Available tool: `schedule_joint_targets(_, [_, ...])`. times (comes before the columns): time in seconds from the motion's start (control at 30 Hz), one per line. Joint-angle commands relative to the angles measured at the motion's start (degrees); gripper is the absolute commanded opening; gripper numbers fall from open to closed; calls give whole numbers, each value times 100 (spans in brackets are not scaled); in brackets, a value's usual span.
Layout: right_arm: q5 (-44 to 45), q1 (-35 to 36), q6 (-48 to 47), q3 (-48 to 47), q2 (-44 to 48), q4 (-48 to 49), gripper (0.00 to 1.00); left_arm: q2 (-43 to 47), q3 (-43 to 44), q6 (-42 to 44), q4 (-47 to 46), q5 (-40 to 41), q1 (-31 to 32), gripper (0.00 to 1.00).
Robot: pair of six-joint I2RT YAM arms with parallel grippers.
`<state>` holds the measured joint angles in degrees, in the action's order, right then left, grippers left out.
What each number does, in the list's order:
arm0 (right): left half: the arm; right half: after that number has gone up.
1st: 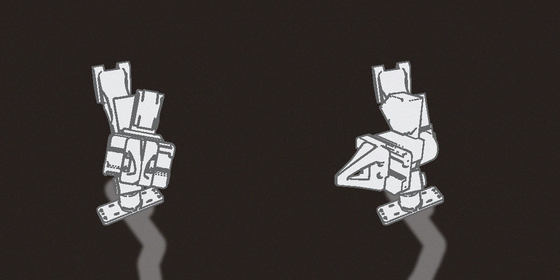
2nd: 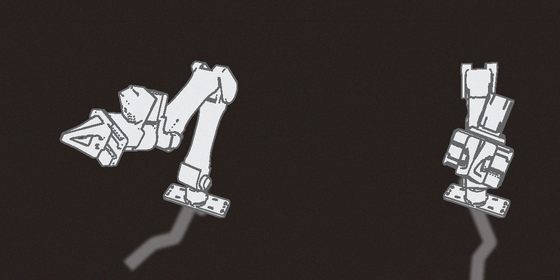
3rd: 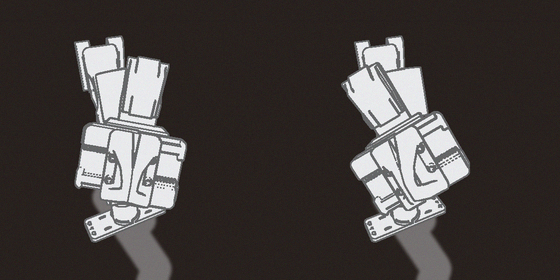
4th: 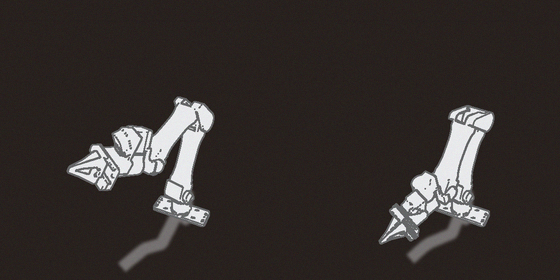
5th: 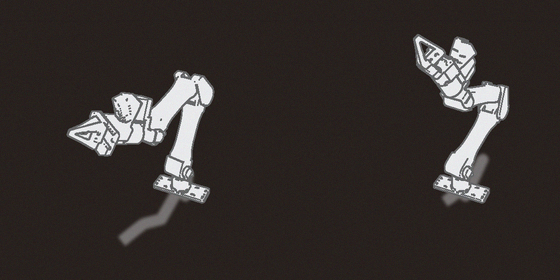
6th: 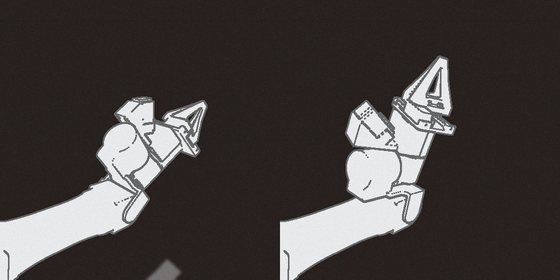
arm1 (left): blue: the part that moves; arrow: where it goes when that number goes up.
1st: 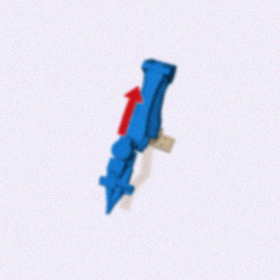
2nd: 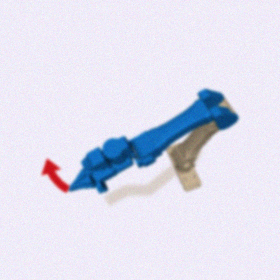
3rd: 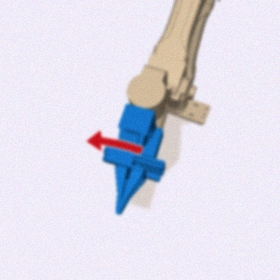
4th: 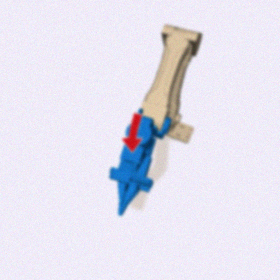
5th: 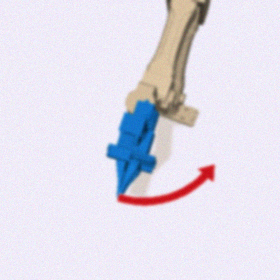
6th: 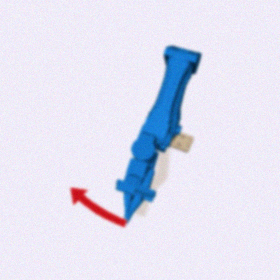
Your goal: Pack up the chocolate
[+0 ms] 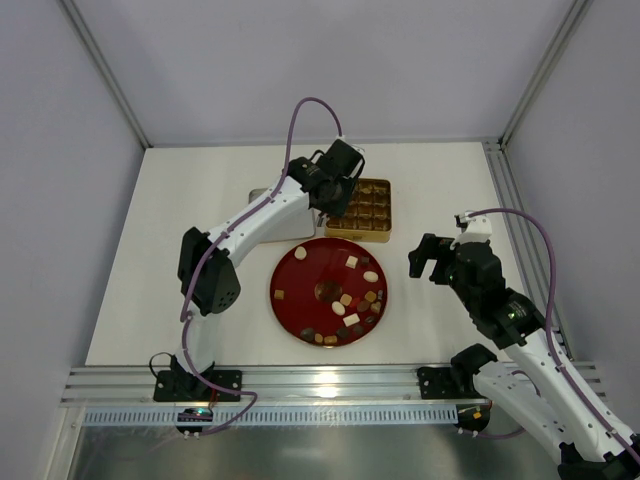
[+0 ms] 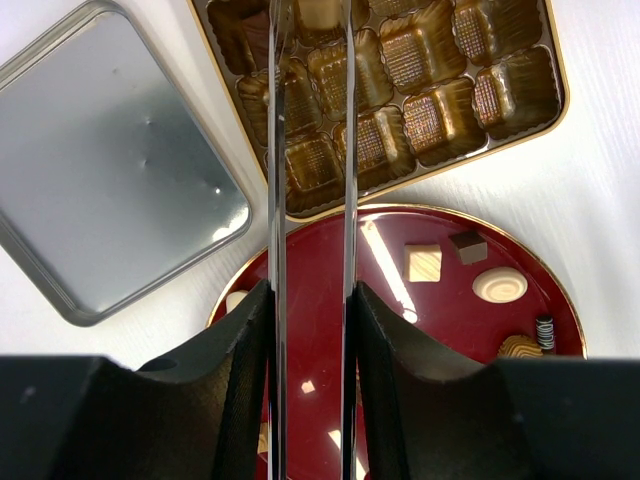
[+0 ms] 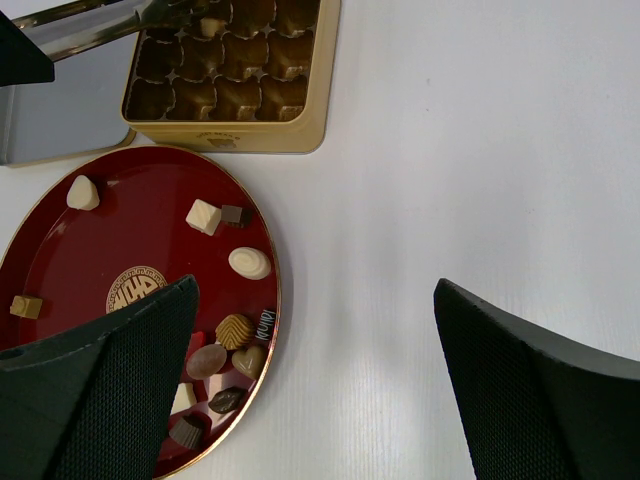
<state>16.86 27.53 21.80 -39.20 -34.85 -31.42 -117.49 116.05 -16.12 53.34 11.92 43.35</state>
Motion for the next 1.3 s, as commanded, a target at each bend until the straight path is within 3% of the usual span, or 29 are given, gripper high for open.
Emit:
schedule_joint_targets(0.0, [80,-2,43,-70,66,118,100,25,225,39,-228,-50,-37,37])
schedule_joint_targets(0.9, [80,-2,43,-70,75,127,100,156,295,56,-140,-6,-29,38])
schedule_joint_targets(1.1, [63,-2,35,-79,49,136,100,376,234,48,-79,82,-37,38])
schedule_joint_targets(1.27, [54,-2,43,-96,48,162,100,928,-336,-154,-201,126,-248,38])
